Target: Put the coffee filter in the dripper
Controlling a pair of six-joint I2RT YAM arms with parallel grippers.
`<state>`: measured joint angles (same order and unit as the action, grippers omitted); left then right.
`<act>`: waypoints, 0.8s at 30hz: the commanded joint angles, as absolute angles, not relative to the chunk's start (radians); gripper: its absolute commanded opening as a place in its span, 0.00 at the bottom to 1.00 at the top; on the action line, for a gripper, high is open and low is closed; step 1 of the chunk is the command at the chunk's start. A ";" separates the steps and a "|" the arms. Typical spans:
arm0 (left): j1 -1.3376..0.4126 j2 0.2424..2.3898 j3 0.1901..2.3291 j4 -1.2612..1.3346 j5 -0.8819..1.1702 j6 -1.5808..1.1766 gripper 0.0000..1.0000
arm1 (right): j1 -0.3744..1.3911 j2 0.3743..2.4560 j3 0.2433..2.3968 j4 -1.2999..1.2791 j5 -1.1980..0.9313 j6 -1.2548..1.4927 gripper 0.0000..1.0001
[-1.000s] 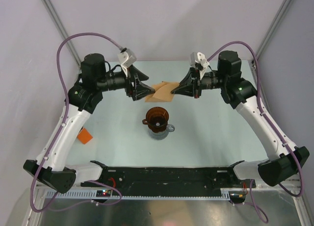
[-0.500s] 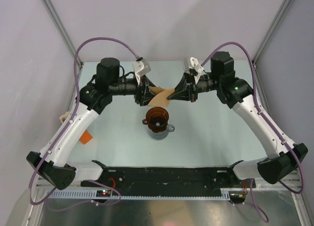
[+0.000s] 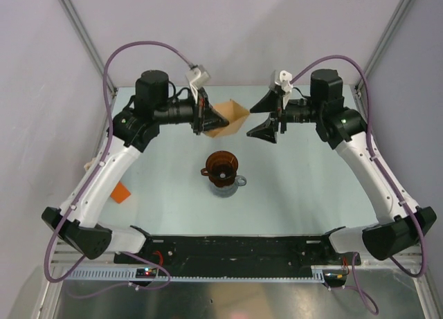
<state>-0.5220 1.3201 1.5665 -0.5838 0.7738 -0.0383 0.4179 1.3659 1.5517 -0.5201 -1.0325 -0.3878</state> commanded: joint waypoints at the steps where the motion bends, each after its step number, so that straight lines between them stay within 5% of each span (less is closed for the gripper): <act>1: -0.467 1.357 1.642 -0.500 0.733 -0.316 0.00 | 0.411 1.273 1.477 -0.362 -0.844 -0.335 0.83; 15: -0.420 1.365 1.641 -0.329 0.696 -0.602 0.00 | 0.642 1.296 1.364 0.053 -0.414 -0.392 0.92; 24: -0.423 1.345 1.615 -0.300 0.697 -0.613 0.00 | 0.701 1.323 1.393 0.127 -0.355 -0.395 0.78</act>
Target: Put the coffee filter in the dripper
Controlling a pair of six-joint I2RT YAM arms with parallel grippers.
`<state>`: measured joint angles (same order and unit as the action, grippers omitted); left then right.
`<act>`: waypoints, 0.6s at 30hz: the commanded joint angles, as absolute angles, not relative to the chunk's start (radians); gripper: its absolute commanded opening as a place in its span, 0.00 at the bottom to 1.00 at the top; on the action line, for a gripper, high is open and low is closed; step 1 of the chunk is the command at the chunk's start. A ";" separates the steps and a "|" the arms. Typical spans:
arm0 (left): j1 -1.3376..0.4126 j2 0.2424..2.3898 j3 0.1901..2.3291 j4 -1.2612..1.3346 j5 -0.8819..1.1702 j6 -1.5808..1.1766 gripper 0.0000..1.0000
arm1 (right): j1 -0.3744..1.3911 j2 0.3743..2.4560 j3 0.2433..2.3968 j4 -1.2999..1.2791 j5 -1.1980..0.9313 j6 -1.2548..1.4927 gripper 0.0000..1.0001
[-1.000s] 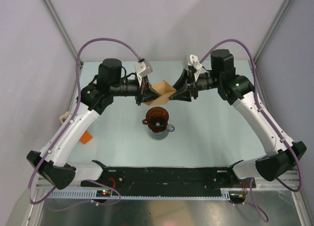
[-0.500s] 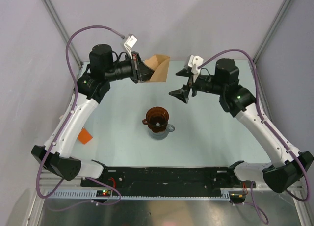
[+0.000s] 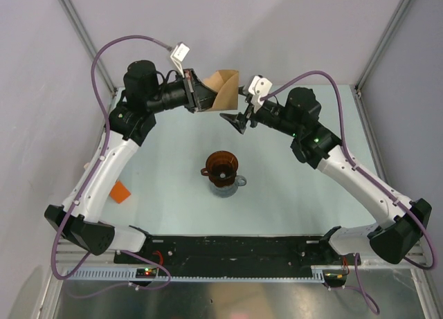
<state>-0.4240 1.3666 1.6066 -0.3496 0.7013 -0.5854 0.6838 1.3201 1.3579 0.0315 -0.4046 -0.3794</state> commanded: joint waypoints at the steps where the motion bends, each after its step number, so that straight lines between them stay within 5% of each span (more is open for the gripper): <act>1: -0.423 1.345 1.614 -0.299 0.696 -0.614 0.00 | 0.703 1.322 1.394 0.128 -0.353 -0.399 0.75; 13: -0.423 1.351 1.612 -0.287 0.702 -0.625 0.02 | 0.710 1.317 1.393 0.102 -0.369 -0.458 0.50; 18: -0.424 1.348 1.607 -0.287 0.710 -0.605 0.24 | 0.707 1.312 1.393 0.087 -0.398 -0.461 0.49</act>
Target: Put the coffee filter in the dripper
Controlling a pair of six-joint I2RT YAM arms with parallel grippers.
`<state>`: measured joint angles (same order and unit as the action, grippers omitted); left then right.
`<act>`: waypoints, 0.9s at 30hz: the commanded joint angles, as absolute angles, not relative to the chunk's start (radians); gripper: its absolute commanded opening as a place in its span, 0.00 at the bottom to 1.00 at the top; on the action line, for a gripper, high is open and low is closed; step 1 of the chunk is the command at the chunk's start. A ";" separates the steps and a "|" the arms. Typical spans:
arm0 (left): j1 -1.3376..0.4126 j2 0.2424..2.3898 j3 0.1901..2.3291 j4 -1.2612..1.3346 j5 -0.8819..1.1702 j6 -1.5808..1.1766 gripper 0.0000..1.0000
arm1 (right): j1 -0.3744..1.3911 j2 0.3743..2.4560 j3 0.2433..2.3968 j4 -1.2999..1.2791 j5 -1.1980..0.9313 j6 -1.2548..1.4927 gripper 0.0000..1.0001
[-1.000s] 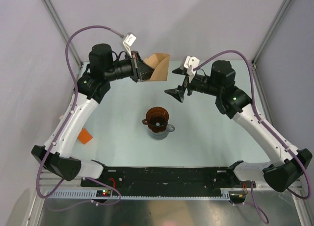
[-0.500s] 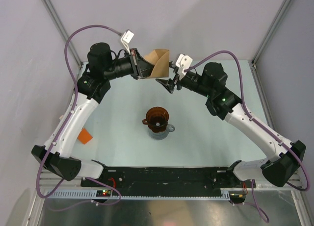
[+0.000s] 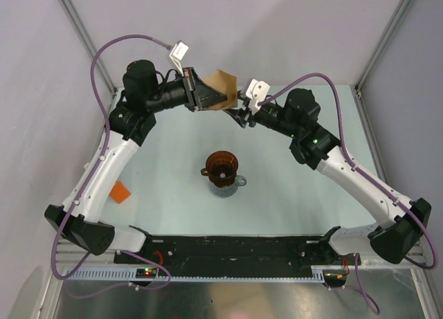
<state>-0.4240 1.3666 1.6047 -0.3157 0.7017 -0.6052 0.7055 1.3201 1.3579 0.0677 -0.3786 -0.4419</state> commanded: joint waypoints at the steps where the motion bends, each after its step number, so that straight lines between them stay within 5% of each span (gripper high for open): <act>1: -0.424 1.346 1.604 -0.287 0.710 -0.600 0.28 | 0.705 1.310 1.393 0.082 -0.407 -0.461 0.48; 12: -0.389 1.229 1.539 -0.286 0.687 -0.373 0.95 | 0.614 1.279 1.397 -0.007 -0.657 -0.338 0.44; 19: -0.265 1.157 1.522 -0.285 0.860 -0.234 1.00 | 0.529 1.278 1.424 -0.111 -0.959 -0.208 0.38; 27: -0.262 1.098 1.413 -0.284 1.002 -0.149 1.00 | 0.499 1.284 1.431 -0.093 -1.056 -0.087 0.24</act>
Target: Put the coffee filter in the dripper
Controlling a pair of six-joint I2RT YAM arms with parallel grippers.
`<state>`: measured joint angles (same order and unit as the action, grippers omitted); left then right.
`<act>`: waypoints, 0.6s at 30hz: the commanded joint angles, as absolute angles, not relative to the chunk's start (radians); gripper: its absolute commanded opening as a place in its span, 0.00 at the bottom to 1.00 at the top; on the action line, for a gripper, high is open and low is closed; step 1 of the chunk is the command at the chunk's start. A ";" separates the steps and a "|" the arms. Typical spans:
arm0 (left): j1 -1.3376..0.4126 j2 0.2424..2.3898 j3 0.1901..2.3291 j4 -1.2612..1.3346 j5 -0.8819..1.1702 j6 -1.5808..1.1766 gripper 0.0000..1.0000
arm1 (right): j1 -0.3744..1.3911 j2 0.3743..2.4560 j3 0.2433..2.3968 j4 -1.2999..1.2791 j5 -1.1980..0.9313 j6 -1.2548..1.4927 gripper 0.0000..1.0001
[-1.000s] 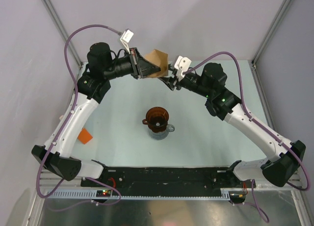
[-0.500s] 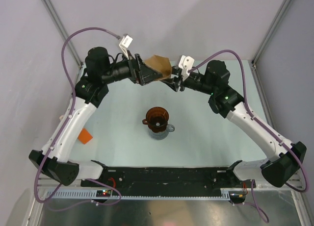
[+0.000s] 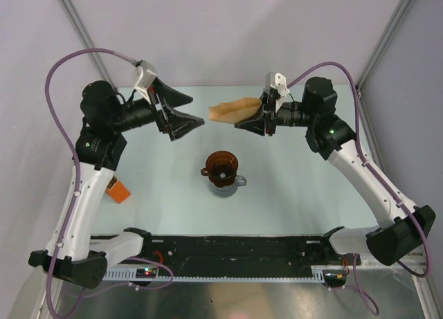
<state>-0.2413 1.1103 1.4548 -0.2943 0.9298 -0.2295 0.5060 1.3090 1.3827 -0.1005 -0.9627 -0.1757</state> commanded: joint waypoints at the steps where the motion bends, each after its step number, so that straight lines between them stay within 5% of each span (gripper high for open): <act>1: -0.271 1.100 1.410 -0.284 0.990 -0.139 1.00 | 0.499 1.287 1.433 -0.091 -1.065 -0.077 0.22; 18: -0.480 1.173 1.489 -0.378 0.814 0.082 1.00 | 0.521 1.328 1.485 -0.237 -1.133 -0.052 0.16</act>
